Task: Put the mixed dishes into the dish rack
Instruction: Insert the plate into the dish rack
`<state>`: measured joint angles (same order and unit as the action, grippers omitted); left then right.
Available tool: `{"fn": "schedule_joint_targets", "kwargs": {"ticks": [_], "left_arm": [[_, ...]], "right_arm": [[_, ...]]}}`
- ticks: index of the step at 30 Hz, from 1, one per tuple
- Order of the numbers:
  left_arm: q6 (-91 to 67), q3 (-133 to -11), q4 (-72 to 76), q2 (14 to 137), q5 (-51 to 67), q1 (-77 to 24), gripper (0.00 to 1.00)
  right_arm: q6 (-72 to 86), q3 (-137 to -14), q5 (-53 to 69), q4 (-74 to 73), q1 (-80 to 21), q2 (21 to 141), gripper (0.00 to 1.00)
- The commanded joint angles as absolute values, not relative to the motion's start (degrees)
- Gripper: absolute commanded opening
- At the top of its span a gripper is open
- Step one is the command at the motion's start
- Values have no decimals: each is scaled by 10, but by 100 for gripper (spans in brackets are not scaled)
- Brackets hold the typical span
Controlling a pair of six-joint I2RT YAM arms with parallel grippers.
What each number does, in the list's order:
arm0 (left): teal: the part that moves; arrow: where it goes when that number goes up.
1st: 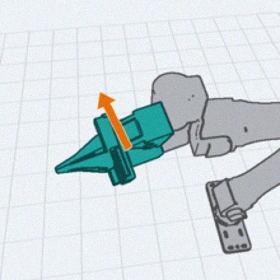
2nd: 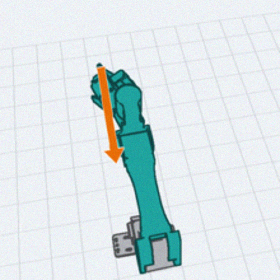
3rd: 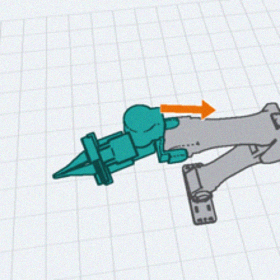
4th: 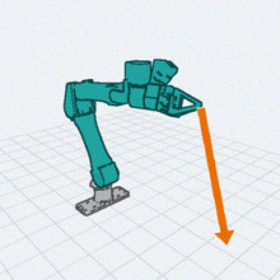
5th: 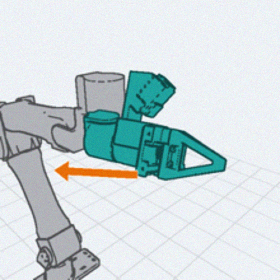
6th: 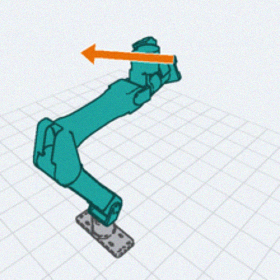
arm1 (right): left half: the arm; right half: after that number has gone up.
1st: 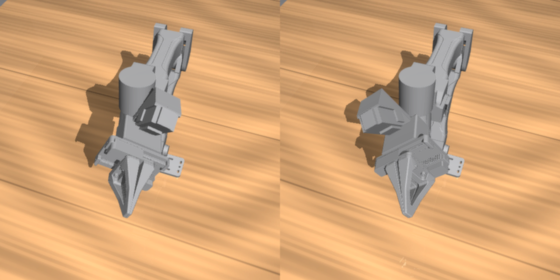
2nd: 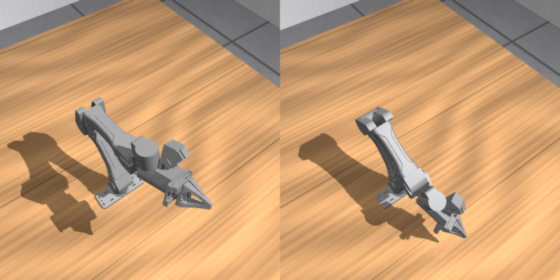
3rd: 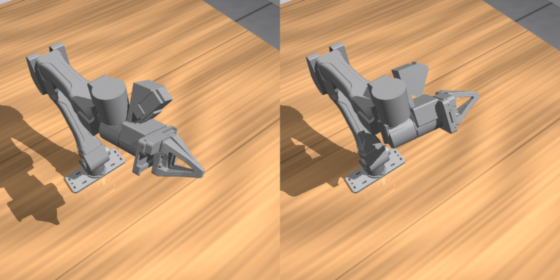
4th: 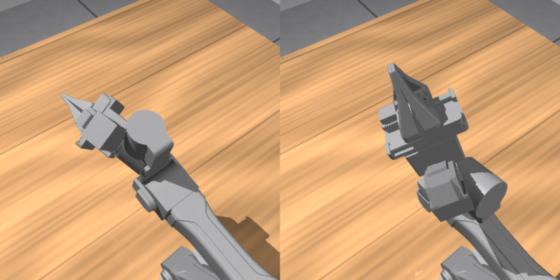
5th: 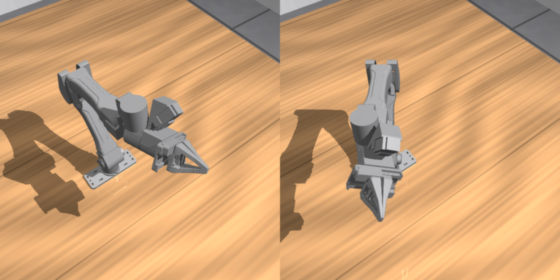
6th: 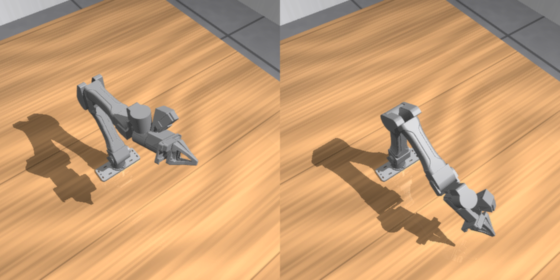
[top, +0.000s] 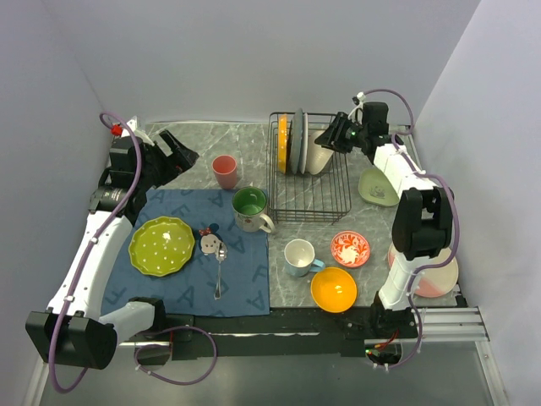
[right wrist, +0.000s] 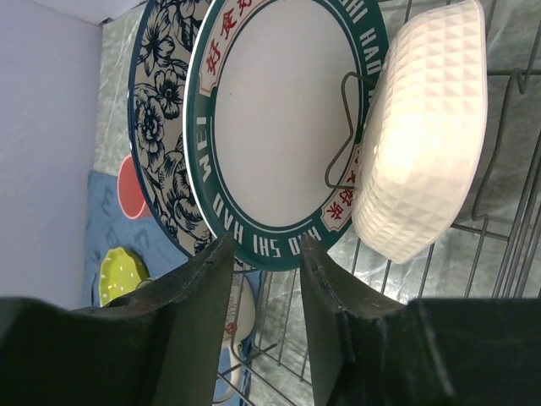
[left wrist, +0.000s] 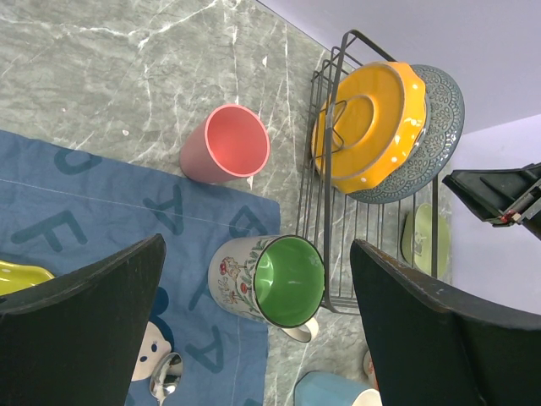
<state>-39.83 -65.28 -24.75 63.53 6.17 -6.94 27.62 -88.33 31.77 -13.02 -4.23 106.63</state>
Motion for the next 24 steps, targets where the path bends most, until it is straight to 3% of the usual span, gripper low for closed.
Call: {"fn": "schedule_joint_targets", "kwargs": {"ticks": [1, 13, 24], "left_arm": [[-394, -664, -240, 622, 57, -66, 97], [-397, -656, -231, 625, 65, -66, 97], [-397, -652, -233, 621, 64, -66, 97]], "right_arm": [[272, -895, 318, -116, -39, 1050, 44], [247, -876, 169, -189, -33, 1027, 40], [240, -826, 171, -161, -33, 1044, 55]]}}
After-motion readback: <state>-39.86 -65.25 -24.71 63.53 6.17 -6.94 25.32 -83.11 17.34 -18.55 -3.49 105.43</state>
